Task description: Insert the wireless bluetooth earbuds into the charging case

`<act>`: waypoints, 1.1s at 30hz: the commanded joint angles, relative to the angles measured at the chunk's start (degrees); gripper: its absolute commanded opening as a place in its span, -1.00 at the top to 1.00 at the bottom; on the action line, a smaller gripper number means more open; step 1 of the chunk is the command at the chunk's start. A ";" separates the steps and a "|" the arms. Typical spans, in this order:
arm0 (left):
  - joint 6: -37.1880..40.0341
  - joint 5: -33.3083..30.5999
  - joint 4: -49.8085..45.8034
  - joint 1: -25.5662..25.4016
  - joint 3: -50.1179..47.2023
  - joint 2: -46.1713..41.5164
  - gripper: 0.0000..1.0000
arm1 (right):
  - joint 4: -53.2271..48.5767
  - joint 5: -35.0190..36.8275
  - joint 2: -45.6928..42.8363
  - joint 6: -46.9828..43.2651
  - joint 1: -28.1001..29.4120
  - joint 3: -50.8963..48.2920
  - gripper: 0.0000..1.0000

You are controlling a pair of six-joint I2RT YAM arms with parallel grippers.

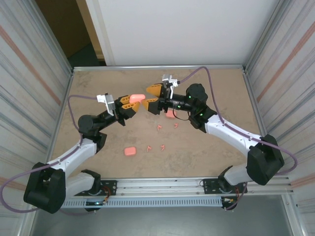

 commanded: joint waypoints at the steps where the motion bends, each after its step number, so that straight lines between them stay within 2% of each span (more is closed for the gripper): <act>1: -0.59 1.27 2.67 -0.48 1.76 -0.02 1.00 | 1.32 0.11 0.80 0.82 0.40 2.24 -0.64; 15: -0.68 3.50 2.46 -0.46 2.64 0.02 1.00 | 1.29 1.69 2.37 1.33 -1.22 3.37 -0.55; 33: -0.24 3.77 1.59 -0.50 2.62 -0.40 1.00 | 1.41 1.77 3.89 1.34 -2.36 5.48 -0.54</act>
